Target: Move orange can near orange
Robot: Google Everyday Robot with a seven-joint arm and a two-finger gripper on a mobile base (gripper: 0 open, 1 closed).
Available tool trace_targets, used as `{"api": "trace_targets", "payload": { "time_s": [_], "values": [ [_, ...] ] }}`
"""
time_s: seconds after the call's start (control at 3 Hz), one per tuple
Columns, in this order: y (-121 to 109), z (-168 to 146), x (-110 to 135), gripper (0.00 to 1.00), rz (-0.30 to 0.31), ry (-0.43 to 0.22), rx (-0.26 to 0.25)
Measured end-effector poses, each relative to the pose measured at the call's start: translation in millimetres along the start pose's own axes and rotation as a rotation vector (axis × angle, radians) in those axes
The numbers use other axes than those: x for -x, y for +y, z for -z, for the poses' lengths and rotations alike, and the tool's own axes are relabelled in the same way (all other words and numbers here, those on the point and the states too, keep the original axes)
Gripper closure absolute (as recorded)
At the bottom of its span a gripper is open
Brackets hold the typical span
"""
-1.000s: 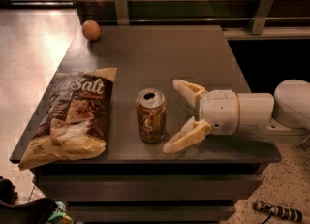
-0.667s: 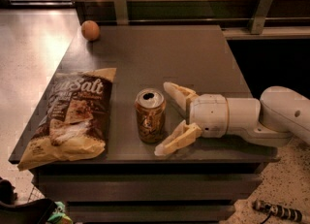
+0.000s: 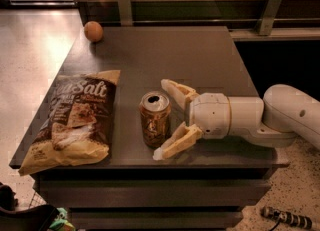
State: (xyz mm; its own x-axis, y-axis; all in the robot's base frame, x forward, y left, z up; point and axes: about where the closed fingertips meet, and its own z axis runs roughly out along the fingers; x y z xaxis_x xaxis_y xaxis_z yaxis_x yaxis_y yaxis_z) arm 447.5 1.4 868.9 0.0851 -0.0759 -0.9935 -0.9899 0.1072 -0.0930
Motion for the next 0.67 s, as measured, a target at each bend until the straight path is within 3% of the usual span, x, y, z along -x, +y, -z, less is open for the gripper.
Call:
{"api": "trace_targets", "payload": {
  "time_s": [0.33, 0.67],
  "values": [
    [0.8, -1.8, 0.8, 0.15, 0.001, 0.000, 0.004],
    [1.6, -3.6, 1.6, 0.38, 0.003, 0.000, 0.008]
  ]
}}
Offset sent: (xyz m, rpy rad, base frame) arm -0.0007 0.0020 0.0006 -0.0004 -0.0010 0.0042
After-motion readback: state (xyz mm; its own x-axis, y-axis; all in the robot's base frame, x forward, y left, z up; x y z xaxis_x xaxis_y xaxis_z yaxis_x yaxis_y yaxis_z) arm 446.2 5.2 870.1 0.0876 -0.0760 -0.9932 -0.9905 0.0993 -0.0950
